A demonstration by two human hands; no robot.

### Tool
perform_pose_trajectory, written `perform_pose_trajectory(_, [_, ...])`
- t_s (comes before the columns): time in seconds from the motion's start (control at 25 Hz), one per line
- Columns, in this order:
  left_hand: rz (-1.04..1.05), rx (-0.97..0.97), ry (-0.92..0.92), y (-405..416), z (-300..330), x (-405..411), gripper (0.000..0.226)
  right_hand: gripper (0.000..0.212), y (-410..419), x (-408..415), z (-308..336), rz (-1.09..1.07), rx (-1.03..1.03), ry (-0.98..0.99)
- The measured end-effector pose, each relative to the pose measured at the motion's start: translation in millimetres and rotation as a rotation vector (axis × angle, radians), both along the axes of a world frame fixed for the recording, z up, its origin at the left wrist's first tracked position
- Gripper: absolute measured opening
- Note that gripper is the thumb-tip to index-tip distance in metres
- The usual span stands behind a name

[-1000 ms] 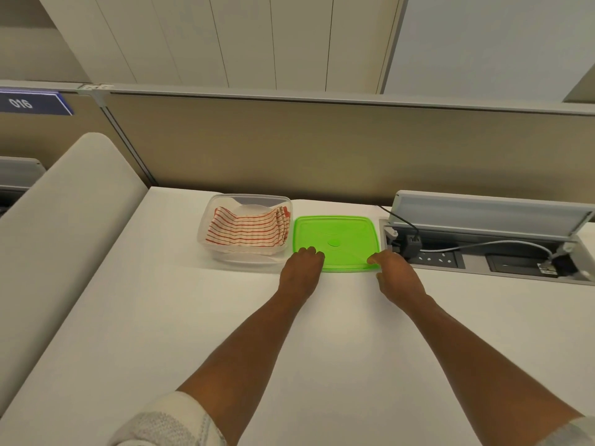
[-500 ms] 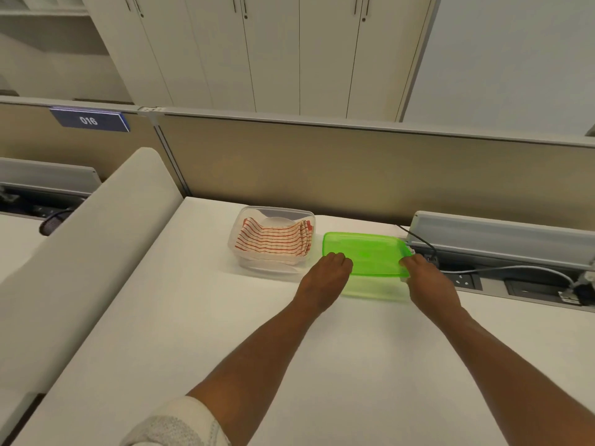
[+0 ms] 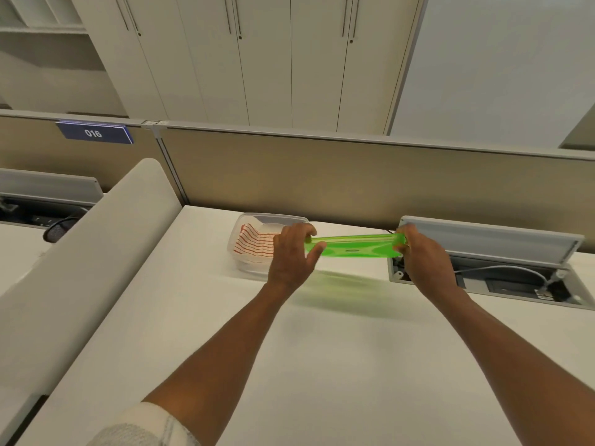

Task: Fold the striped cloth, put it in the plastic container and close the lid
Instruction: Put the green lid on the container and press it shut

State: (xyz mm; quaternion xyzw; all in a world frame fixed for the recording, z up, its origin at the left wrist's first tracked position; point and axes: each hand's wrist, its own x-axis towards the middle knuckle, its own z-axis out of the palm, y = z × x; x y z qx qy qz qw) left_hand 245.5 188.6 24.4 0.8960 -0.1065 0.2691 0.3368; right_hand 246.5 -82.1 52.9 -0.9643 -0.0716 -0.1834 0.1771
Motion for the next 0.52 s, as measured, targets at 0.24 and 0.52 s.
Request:
perform_pose_trajectory(0.24, [0.026, -0.374, 0.04, 22, 13, 0, 0.049, 0.017, 31, 9, 15, 0.011, 0.313, 0.051])
perform_pose_trajectory(0.52, [0.117, -0.451, 0.09, 59, 15, -2, 0.058, 0.018, 73, 17, 16, 0.014, 0.547, 0.052])
